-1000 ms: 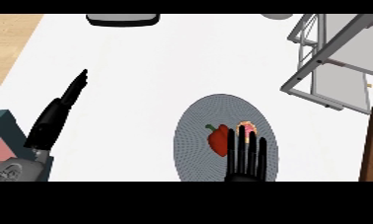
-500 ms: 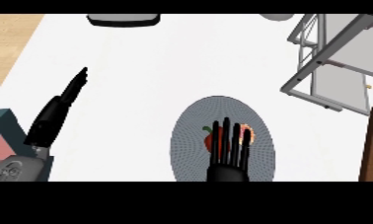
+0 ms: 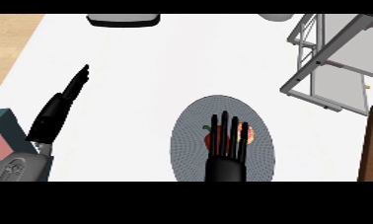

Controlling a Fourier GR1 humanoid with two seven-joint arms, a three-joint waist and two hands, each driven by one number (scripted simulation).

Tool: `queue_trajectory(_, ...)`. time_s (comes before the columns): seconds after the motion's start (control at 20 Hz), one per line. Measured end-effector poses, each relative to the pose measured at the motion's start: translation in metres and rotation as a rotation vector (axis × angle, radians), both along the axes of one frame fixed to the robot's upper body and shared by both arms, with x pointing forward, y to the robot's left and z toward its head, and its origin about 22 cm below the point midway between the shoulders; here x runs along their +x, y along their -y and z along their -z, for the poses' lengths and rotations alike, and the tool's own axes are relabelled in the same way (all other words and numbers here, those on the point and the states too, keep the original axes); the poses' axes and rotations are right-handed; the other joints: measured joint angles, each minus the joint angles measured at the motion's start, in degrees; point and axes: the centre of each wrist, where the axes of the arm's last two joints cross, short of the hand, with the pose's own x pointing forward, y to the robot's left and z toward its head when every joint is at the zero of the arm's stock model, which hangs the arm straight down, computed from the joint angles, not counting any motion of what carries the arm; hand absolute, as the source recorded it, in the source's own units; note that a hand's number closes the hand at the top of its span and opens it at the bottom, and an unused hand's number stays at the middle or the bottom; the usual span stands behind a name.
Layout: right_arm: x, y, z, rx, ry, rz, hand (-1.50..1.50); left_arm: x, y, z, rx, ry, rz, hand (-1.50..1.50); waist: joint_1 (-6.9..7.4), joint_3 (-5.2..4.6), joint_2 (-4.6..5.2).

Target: Pick the bell pepper from the placemat and place it in the tiered shelf

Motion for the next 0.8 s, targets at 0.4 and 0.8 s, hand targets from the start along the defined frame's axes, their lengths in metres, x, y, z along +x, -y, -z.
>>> queue_trajectory(0.4, 0.016, 0.005, 0.007, 0.005, -0.004, 0.009, -1.5, -0.007, 0.001, 0.002, -0.004, -0.006, -0.004, 0.0, 0.1, -0.13, -0.19)
queue_trajectory(0.8, 0.026, 0.006, 0.011, 0.023, -0.034, 0.014, 1.5, -0.005, 0.008, 0.0, -0.001, -0.006, -0.001, 0.0, 0.05, -0.22, -0.32)
